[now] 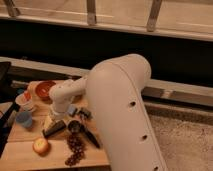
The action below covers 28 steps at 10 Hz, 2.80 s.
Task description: Place eraser in red bowl
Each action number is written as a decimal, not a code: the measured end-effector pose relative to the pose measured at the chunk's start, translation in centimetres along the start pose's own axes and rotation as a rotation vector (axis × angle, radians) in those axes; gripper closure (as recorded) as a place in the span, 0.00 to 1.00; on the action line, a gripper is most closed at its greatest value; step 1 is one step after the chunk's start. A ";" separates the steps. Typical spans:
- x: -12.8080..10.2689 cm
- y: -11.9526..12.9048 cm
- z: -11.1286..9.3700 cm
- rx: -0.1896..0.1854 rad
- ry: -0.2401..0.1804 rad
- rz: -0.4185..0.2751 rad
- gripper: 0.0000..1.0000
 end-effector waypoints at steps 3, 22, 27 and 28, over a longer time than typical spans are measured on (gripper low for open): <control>0.1 -0.3 0.4 -0.004 0.010 0.013 0.26; -1.4 -1.6 -4.3 -0.033 -0.146 -0.009 0.83; -5.6 -2.8 -11.2 0.058 -0.290 -0.014 0.83; -6.9 -3.8 -12.2 0.089 -0.307 -0.001 0.83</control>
